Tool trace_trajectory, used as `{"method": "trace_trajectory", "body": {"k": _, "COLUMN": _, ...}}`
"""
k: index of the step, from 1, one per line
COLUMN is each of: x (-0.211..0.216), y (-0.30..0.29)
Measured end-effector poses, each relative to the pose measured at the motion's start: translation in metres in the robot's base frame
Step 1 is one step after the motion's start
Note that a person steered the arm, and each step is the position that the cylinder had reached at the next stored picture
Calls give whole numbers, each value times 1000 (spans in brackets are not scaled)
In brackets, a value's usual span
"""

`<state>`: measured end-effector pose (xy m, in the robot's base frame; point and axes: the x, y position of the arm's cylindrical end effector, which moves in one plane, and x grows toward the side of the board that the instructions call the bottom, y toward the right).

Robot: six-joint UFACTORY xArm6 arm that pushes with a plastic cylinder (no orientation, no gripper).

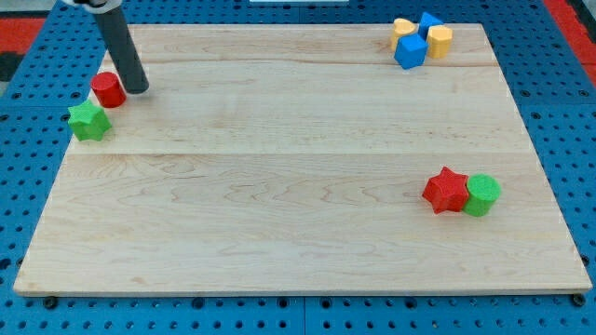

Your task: Move the red circle closer to the green star

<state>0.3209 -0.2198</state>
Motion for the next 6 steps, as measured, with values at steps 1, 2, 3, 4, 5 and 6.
{"method": "trace_trajectory", "body": {"k": 1, "x": -30, "y": -7}}
{"method": "trace_trajectory", "body": {"k": 2, "x": -31, "y": -20}}
{"method": "trace_trajectory", "body": {"k": 3, "x": -31, "y": -27}}
{"method": "trace_trajectory", "body": {"k": 4, "x": -28, "y": -38}}
{"method": "trace_trajectory", "body": {"k": 5, "x": -16, "y": -50}}
{"method": "trace_trajectory", "body": {"k": 6, "x": -6, "y": -55}}
